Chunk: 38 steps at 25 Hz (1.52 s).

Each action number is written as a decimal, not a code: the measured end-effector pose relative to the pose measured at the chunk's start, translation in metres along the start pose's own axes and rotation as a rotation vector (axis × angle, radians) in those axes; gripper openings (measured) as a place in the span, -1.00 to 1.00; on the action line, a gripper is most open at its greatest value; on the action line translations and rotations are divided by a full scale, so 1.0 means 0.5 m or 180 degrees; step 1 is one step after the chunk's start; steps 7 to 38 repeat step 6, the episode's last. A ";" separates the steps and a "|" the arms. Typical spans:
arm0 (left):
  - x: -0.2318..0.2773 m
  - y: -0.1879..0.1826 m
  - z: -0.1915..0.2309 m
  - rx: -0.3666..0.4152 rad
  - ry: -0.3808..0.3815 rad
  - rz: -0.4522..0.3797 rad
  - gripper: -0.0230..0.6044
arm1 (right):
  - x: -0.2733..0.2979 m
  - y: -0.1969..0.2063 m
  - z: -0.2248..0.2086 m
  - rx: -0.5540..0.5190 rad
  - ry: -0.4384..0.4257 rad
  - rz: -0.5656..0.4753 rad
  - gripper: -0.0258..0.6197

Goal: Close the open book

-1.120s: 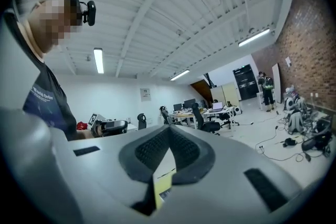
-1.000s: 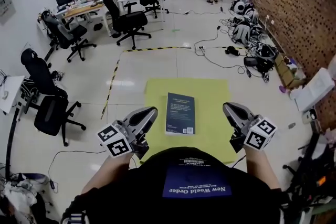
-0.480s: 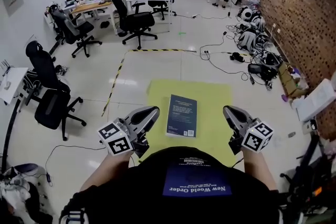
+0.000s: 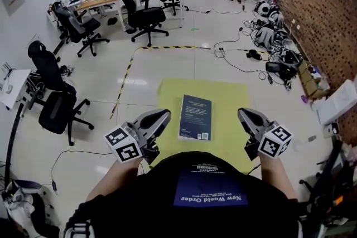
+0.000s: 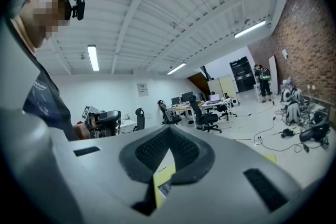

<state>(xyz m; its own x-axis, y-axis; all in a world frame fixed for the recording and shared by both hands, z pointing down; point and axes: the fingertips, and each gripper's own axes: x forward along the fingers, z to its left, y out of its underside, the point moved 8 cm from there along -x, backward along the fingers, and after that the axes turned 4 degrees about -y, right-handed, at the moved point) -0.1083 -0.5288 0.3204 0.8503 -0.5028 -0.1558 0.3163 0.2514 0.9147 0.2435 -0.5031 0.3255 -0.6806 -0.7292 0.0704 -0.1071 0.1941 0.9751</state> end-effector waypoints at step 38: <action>-0.003 0.001 -0.003 -0.0026 0.0002 -0.0011 -0.91 | -0.005 0.001 0.003 -0.0038 0.0002 0.0021 -0.97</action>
